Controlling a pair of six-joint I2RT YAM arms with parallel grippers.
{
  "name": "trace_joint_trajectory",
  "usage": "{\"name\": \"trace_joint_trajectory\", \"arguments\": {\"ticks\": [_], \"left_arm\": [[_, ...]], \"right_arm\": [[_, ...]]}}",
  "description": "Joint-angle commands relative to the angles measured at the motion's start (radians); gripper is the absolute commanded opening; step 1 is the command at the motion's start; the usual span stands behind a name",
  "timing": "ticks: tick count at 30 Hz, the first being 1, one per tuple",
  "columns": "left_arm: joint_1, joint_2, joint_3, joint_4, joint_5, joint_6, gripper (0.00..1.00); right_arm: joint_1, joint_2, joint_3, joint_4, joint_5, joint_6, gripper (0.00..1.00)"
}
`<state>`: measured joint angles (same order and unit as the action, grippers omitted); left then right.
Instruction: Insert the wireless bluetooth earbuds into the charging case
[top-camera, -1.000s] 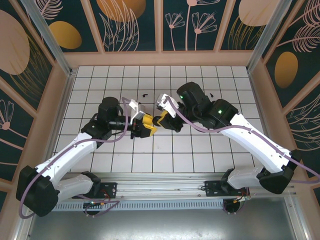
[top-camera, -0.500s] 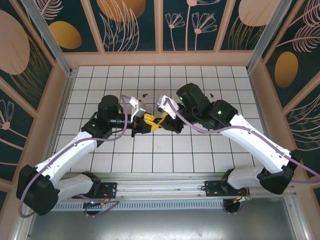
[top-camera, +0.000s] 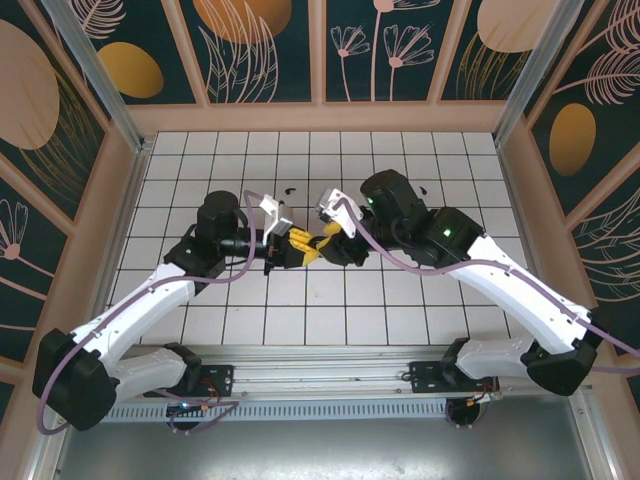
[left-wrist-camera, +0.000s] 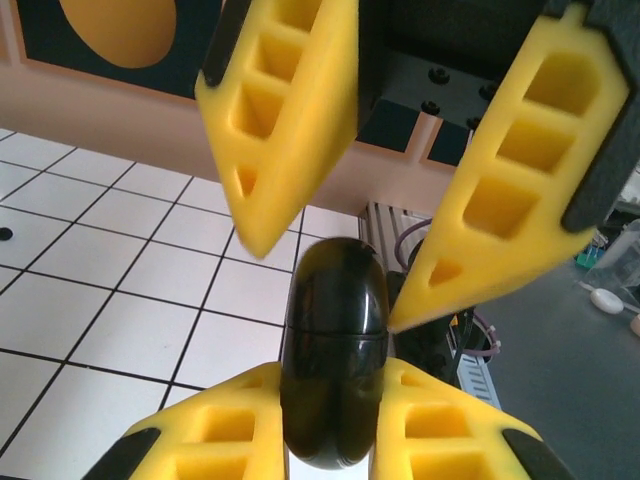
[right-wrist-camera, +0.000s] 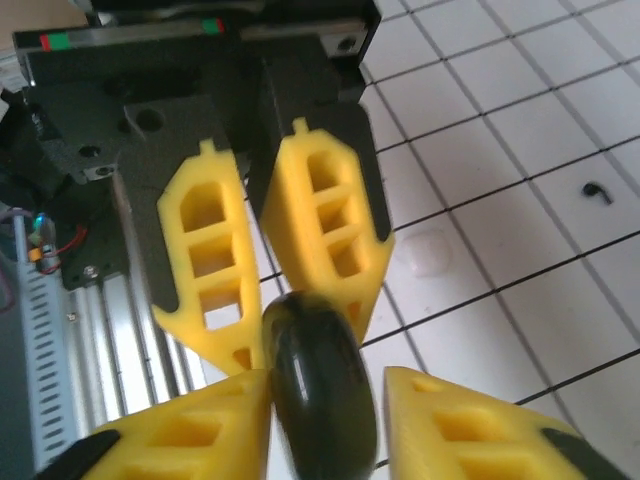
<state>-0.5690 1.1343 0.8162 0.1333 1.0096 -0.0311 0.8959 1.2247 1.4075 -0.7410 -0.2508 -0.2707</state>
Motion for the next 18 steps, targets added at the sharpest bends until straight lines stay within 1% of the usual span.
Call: {"name": "trace_joint_trajectory", "arguments": {"ticks": [1,4,6,13,14,18], "left_arm": [[-0.007,-0.041,-0.045,0.086,0.023,-0.035,0.00],[-0.008,-0.060,-0.074,0.119,0.020,-0.061,0.00],[-0.008,-0.075,-0.085,0.121,0.010,-0.066,0.00],[-0.008,-0.130,-0.124,0.178,-0.072,-0.114,0.00],[-0.008,-0.139,-0.130,0.180,-0.094,-0.119,0.00],[-0.008,-0.202,-0.163,0.154,-0.239,-0.124,0.00]], "right_arm": [[-0.063,-0.053,-0.047,0.119,0.010,0.046,0.41],[-0.160,-0.069,-0.081,0.145,-0.094,0.094,0.43],[-0.198,-0.074,-0.092,0.153,-0.132,0.112,0.43],[-0.213,-0.080,-0.098,0.166,-0.140,0.145,0.45],[-0.215,-0.083,-0.101,0.173,-0.135,0.156,0.45],[-0.242,-0.083,-0.116,0.207,-0.090,0.244,0.45]]}}
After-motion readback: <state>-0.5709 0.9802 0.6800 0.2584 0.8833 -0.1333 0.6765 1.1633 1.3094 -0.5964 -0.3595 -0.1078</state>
